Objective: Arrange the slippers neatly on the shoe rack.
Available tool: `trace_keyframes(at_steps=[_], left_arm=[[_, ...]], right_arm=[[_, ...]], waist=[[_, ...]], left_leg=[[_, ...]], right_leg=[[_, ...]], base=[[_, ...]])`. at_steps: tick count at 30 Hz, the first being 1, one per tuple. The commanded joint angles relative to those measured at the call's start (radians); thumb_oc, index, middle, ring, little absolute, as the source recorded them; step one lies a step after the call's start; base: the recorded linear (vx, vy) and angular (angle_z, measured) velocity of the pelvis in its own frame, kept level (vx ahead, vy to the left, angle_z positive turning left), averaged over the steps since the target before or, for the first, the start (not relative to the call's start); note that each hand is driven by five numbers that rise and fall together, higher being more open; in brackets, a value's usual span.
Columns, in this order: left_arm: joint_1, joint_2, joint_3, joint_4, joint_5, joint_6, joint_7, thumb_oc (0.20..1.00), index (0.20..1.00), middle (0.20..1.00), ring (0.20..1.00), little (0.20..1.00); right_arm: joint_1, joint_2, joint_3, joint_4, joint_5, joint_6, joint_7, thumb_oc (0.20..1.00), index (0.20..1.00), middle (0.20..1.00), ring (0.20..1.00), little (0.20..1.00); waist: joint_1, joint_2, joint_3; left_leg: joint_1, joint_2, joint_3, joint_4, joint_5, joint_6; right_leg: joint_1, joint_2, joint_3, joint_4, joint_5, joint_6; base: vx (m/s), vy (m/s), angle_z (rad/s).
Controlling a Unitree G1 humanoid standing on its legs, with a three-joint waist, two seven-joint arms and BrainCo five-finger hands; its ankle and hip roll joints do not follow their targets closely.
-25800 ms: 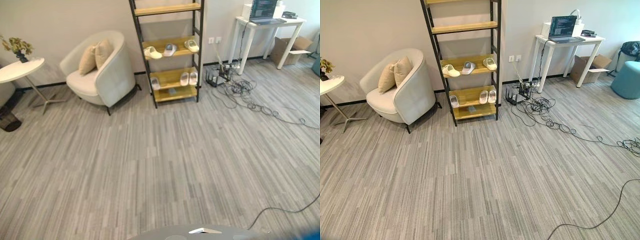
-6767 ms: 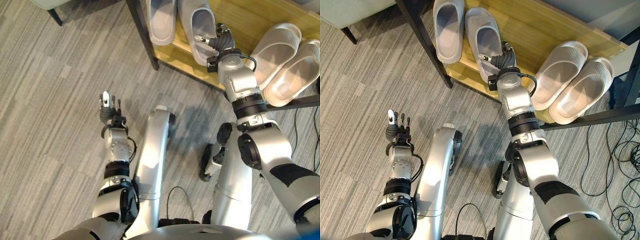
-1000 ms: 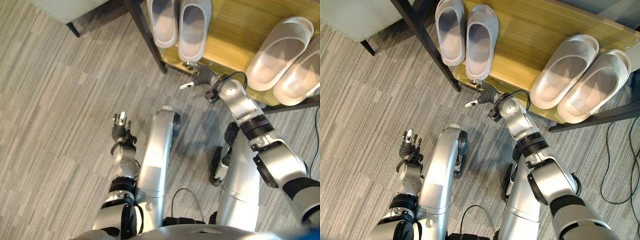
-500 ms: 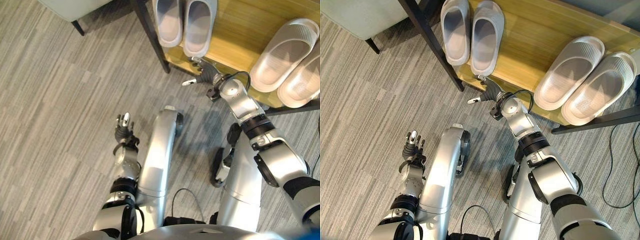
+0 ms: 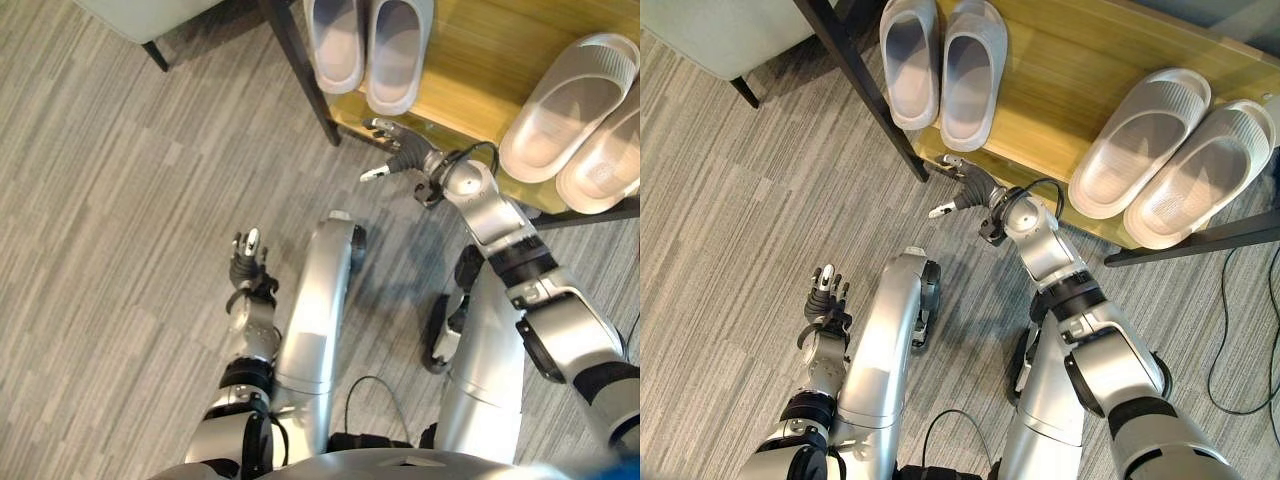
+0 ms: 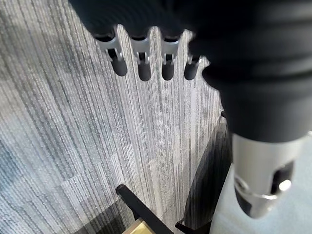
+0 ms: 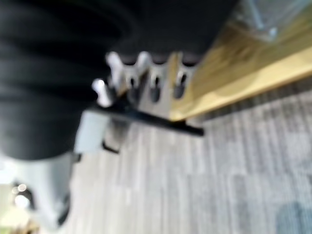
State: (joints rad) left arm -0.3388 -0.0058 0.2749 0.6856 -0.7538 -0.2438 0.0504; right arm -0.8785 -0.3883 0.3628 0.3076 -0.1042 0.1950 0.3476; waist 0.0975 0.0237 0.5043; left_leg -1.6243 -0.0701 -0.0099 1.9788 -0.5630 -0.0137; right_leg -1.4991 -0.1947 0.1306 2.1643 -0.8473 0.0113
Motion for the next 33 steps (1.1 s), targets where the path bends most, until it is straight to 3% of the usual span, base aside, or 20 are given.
trace_keyframes(at_steps=[1,11,20,26,28,30,31,33], left_arm=[[0.017,-0.179,-0.047,-0.025,0.002,-0.037,0.007,1.0,1.0,1.0,1.0,1.0],[0.011,-0.174,-0.036,-0.048,0.007,-0.046,0.035,1.0,1.0,1.0,1.0,1.0],[-0.054,-0.125,0.003,-0.068,0.041,-0.032,0.031,1.0,1.0,1.0,1.0,1.0],[-0.034,-0.116,0.028,-0.112,0.063,-0.014,0.038,1.0,1.0,1.0,1.0,1.0],[-0.027,-0.118,0.026,-0.116,0.066,-0.011,0.04,1.0,1.0,1.0,1.0,1.0],[-0.016,-0.128,0.026,-0.117,0.056,0.01,0.029,1.0,1.0,1.0,1.0,1.0],[-0.003,-0.135,0.025,-0.125,0.048,0.025,0.016,1.0,1.0,1.0,1.0,1.0],[0.019,-0.135,0.013,-0.136,0.054,0.028,0.017,1.0,1.0,1.0,1.0,1.0]], right_arm=[[-0.008,-0.044,-0.019,-0.173,-0.004,0.002,0.046,1.0,1.0,1.0,1.0,1.0],[0.178,-0.137,-0.147,-0.287,0.002,0.001,0.02,1.0,1.0,1.0,1.0,1.0],[0.225,-0.118,-0.153,-0.257,0.0,0.018,0.034,1.0,1.0,1.0,1.0,1.0],[0.345,-0.134,-0.137,-0.252,-0.033,0.056,0.082,1.0,1.0,1.0,1.0,1.0],[0.368,-0.138,-0.14,-0.247,-0.03,0.05,0.072,1.0,1.0,1.0,1.0,1.0],[0.402,-0.154,-0.129,-0.236,-0.034,0.022,0.033,1.0,1.0,1.0,1.0,1.0],[0.444,-0.166,-0.116,-0.217,-0.038,-0.004,-0.004,1.0,1.0,1.0,1.0,1.0],[0.47,-0.174,-0.117,-0.21,-0.032,-0.012,-0.02,1.0,1.0,1.0,1.0,1.0]], waist=[[-0.02,-0.011,0.016],[-0.062,-0.029,0.016],[-0.078,0.004,0.014],[-0.073,0.017,-0.072],[-0.074,0.021,-0.097],[-0.072,0.03,-0.149],[-0.068,0.034,-0.205],[-0.066,0.04,-0.233]], left_leg=[[0.054,0.03,-0.109,-0.046,-0.107,-0.023],[0.054,0.049,-0.098,-0.061,-0.107,-0.024],[0.054,0.056,-0.104,-0.224,-0.006,-0.038],[0.054,0.055,-0.096,-0.375,0.063,-0.023],[0.054,0.054,-0.093,-0.408,0.077,-0.018],[0.054,0.053,-0.093,-0.472,0.092,-0.006],[0.054,0.051,-0.096,-0.53,0.11,0.0],[0.055,0.053,-0.1,-0.564,0.128,0.003]], right_leg=[[0.006,0.011,0.134,0.076,0.251,-0.031],[-0.003,0.019,0.131,0.065,0.248,-0.04],[0.04,-0.003,0.085,-0.083,0.276,-0.041],[0.035,-0.015,0.034,-0.244,0.297,-0.042],[0.037,-0.018,0.019,-0.289,0.301,-0.041],[0.041,-0.019,-0.011,-0.375,0.314,-0.038],[0.045,-0.021,-0.043,-0.452,0.319,-0.035],[0.054,-0.026,-0.067,-0.507,0.331,-0.033]], base=[[-0.03,-0.033,0.0],[-0.01,-0.018,-0.01],[-0.03,-0.07,0.07],[-0.03,-0.021,0.04],[-0.02,0.014,0.01],[-0.05,0.067,0.02],[-0.04,0.068,0.02],[-0.07,0.069,-0.01]])
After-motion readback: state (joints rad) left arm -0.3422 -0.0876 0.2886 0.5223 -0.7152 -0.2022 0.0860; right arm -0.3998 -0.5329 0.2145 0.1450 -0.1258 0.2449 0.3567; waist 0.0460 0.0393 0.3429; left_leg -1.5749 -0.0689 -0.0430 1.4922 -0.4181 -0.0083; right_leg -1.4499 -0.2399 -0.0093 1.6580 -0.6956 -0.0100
